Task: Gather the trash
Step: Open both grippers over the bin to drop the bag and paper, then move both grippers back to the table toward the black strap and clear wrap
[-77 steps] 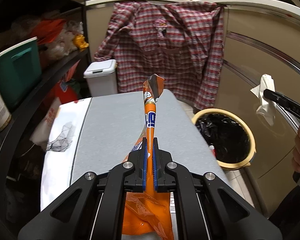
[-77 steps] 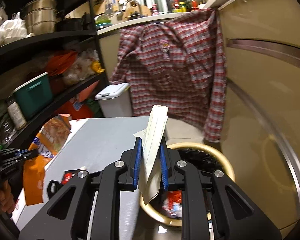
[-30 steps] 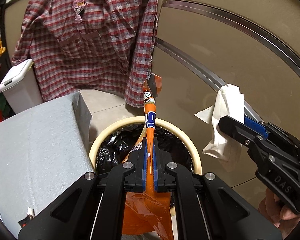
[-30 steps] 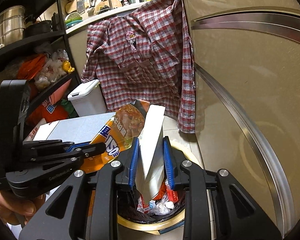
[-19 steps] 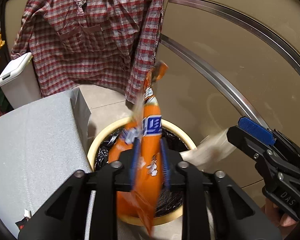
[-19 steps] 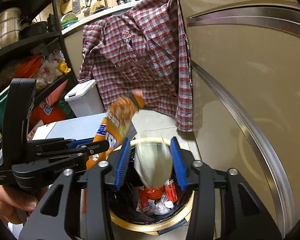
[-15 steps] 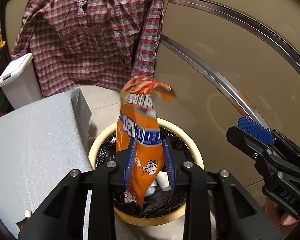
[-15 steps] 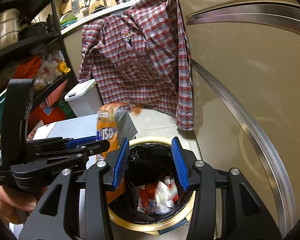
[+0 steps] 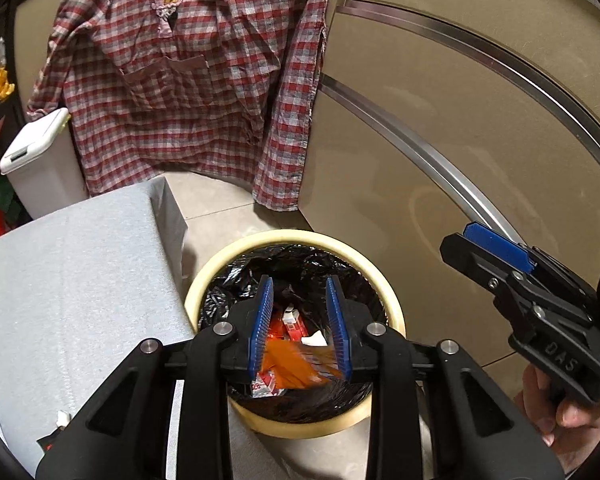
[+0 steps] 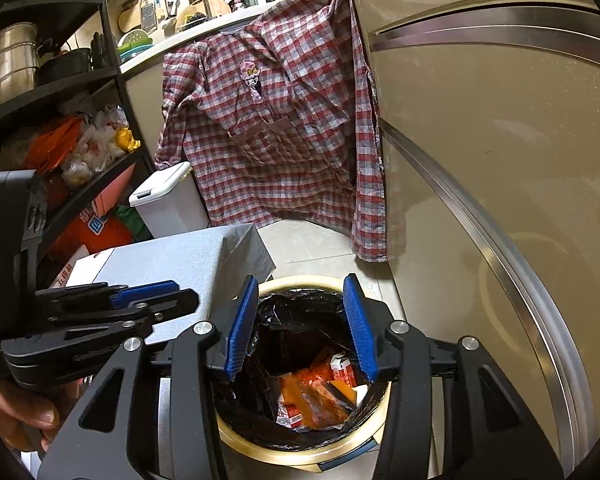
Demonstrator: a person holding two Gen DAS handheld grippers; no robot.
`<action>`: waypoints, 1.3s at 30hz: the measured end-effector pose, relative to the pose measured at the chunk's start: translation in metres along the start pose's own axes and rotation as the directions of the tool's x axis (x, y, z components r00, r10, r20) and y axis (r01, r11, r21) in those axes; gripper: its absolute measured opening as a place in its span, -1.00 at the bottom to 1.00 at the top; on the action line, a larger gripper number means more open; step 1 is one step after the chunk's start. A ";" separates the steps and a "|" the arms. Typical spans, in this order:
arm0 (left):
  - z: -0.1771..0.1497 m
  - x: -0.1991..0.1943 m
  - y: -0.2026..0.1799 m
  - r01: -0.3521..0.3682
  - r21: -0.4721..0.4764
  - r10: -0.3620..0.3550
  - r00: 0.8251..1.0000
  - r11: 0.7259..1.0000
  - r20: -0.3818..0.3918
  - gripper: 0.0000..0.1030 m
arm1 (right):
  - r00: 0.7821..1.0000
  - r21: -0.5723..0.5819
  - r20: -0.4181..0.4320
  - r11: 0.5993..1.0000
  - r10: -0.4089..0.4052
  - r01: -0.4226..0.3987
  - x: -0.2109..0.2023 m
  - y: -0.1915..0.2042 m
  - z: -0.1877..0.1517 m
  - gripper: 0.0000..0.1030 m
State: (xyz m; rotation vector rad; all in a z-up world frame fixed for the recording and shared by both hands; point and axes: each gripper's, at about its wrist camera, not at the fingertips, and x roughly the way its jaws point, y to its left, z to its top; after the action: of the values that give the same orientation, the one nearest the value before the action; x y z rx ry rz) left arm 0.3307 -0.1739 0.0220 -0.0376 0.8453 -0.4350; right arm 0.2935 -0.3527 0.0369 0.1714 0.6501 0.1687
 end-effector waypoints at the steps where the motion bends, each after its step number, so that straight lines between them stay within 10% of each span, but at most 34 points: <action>1: -0.001 -0.005 0.001 -0.004 0.000 0.004 1.000 1.000 0.005 -0.46 | 1.000 -0.001 0.000 1.000 0.000 0.000 0.000 0.000 0.000 -0.13; 25: -0.087 -0.203 0.119 -0.247 -0.071 0.256 0.951 0.966 0.174 -0.46 | 0.990 -0.161 0.061 0.980 0.127 -0.116 -0.039 0.103 -0.027 -0.14; 39: -0.159 -0.203 0.182 -0.296 -0.186 0.322 0.938 0.937 0.127 -0.46 | 0.962 -0.242 -0.029 0.932 0.271 -0.270 -0.024 0.175 -0.079 -0.57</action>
State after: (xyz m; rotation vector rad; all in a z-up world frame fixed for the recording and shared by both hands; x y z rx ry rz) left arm 0.1614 0.0922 0.0249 -0.0885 0.7156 -0.0620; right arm 0.2086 -0.1791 0.0263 0.0233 0.5936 0.5124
